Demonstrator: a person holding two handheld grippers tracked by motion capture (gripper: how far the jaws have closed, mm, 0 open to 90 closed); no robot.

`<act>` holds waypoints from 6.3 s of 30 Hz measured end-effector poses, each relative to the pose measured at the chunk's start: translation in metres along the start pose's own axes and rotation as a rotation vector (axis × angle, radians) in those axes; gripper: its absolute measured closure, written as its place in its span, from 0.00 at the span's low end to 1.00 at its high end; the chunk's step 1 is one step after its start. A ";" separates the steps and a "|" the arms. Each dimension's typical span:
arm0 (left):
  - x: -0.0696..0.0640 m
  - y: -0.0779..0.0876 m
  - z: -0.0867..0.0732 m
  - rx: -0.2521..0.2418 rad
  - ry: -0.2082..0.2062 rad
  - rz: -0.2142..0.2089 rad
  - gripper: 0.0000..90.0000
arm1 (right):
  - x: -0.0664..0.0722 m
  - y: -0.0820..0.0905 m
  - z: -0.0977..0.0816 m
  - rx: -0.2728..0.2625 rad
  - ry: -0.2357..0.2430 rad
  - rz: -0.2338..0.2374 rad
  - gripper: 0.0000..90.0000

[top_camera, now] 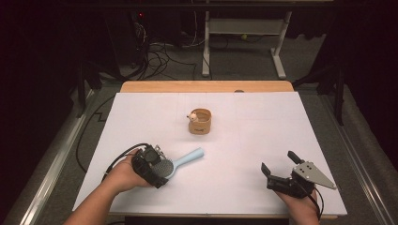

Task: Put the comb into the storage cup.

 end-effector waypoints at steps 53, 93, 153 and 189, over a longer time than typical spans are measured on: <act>-0.010 0.011 0.002 0.032 -0.103 0.021 0.23 | 0.000 -0.001 -0.001 0.005 -0.001 0.002 0.00; -0.042 0.026 0.020 -0.039 -0.159 -0.032 0.23 | 0.012 -0.012 0.003 0.030 0.061 0.007 0.00; -0.075 0.030 0.037 -0.071 -0.203 -0.050 0.23 | 0.066 -0.072 0.004 0.135 0.537 -0.011 0.00; -0.092 0.024 0.045 -0.072 -0.223 -0.053 0.23 | 0.086 -0.071 -0.005 0.157 0.799 -0.088 0.01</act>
Point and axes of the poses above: each handheld gripper's, and its own axes: y roughly backward along the jaws, z roughly out of its top, x roughly to its left, the point moved 10 cm from there along -y, roughly forward along the jaws, and after that the axes turned 12 degrees about x, right-handed, at the moved point
